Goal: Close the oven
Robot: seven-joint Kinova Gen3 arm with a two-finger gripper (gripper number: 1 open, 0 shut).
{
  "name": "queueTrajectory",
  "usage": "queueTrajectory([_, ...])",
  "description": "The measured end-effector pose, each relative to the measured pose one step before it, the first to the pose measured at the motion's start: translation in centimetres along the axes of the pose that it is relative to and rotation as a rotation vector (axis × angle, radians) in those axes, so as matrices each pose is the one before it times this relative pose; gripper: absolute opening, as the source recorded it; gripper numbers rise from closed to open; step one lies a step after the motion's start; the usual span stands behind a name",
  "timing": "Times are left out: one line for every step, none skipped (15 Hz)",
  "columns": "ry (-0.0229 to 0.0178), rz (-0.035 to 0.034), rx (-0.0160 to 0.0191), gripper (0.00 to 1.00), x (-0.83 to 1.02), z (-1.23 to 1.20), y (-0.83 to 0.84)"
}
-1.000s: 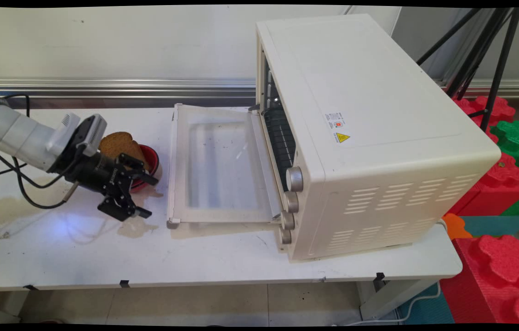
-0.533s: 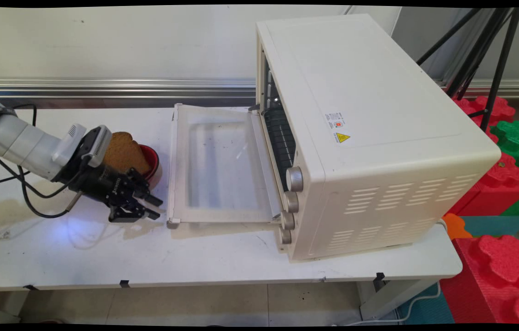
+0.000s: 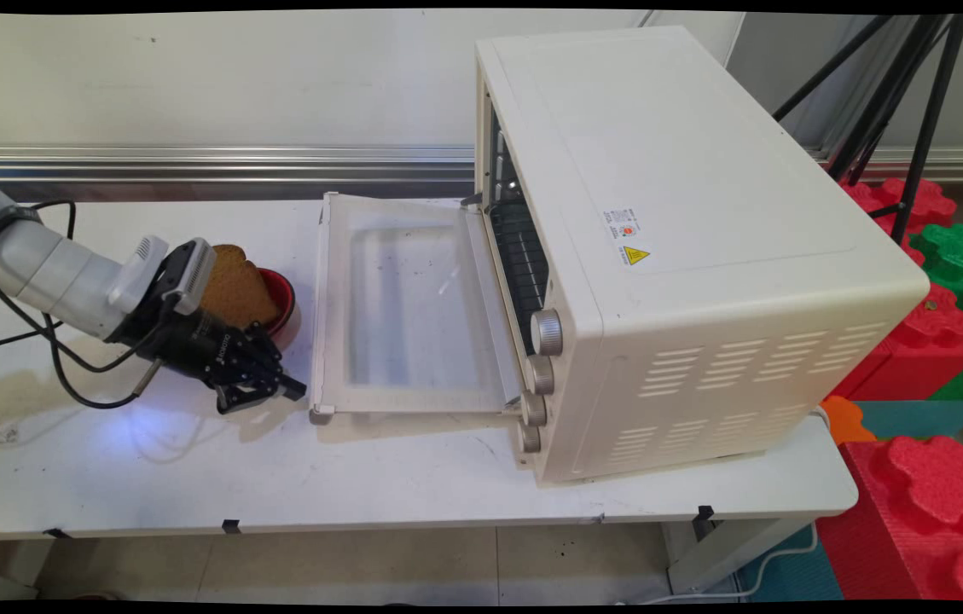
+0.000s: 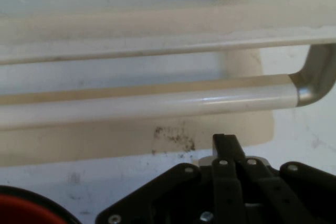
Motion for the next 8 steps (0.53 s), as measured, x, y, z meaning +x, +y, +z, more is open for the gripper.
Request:
queueTrajectory([0.00068,-0.00383,0.00521,0.0,-0.038,0.152,-0.061])
queueTrajectory([0.00203,-0.00323,0.00607,0.0,-0.022,0.171,-0.11])
queueTrajectory([0.00181,-0.00199,0.00553,0.0,-0.039,0.146,-0.104])
queueTrajectory([0.00153,-0.00119,0.00411,0.0,-0.044,0.102,-0.085])
queueTrajectory([0.00217,-0.00135,0.00604,0.0,-0.071,0.161,-0.13])
queueTrajectory([0.00236,-0.00125,0.00684,0.0,-0.107,0.203,-0.161])
queueTrajectory([0.00504,-0.00245,0.00725,0.0,-0.065,0.204,-0.179])
queueTrajectory([0.00499,-0.00166,0.00544,0.0,-0.016,0.173,-0.15])
